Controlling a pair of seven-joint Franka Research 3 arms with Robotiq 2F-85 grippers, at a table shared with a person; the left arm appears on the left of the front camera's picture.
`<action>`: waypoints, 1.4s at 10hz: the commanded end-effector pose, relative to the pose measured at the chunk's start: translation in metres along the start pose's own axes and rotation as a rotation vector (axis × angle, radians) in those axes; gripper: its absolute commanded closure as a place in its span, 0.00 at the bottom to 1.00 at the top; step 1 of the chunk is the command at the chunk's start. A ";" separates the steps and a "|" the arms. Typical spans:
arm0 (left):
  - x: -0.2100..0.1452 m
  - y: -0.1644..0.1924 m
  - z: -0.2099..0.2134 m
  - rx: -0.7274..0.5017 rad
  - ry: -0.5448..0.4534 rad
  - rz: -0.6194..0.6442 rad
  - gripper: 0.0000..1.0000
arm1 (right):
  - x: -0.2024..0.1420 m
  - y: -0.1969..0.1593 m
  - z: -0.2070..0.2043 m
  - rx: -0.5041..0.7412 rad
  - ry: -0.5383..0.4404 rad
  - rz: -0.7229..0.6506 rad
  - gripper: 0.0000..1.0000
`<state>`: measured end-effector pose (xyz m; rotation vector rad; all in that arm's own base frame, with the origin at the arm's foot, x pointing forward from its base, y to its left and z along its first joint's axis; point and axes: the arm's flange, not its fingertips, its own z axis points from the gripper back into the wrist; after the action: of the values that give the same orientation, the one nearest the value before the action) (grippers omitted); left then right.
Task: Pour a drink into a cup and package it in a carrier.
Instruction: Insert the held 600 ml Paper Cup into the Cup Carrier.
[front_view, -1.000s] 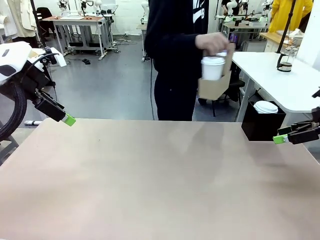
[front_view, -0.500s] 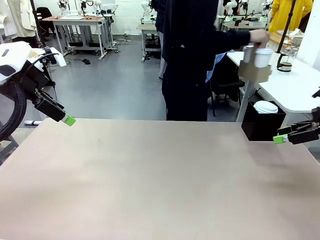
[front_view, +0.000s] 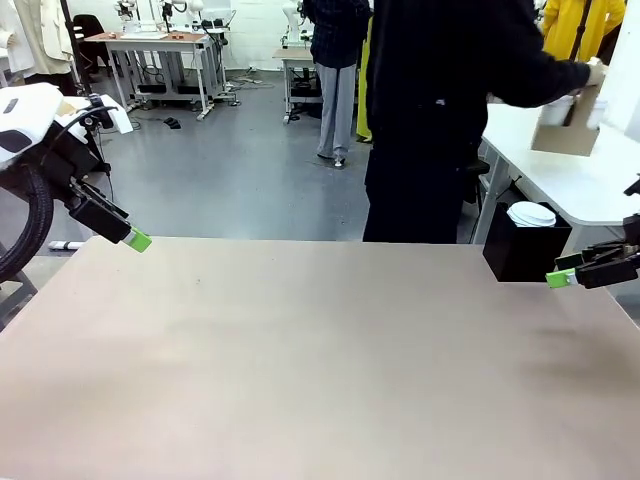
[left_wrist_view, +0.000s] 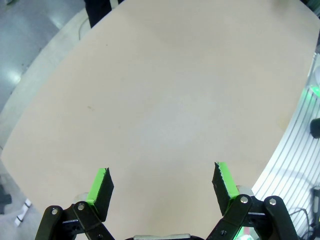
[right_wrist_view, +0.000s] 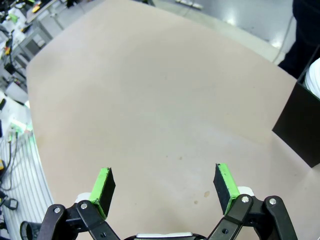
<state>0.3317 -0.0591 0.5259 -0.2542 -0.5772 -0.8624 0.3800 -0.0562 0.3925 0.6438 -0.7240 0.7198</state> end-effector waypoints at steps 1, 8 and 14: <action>0.000 -0.001 0.000 -0.007 -0.006 0.010 0.00 | 0.000 0.000 0.001 -0.001 0.003 -0.001 0.00; 0.000 -0.001 0.000 -0.007 -0.006 0.010 0.00 | 0.000 0.000 0.001 -0.001 0.003 -0.001 0.00; 0.000 -0.001 0.000 -0.007 -0.006 0.010 0.00 | 0.000 0.000 0.001 -0.001 0.003 -0.001 0.00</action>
<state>0.3317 -0.0591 0.5259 -0.2542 -0.5772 -0.8624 0.3800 -0.0562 0.3925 0.6439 -0.7240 0.7198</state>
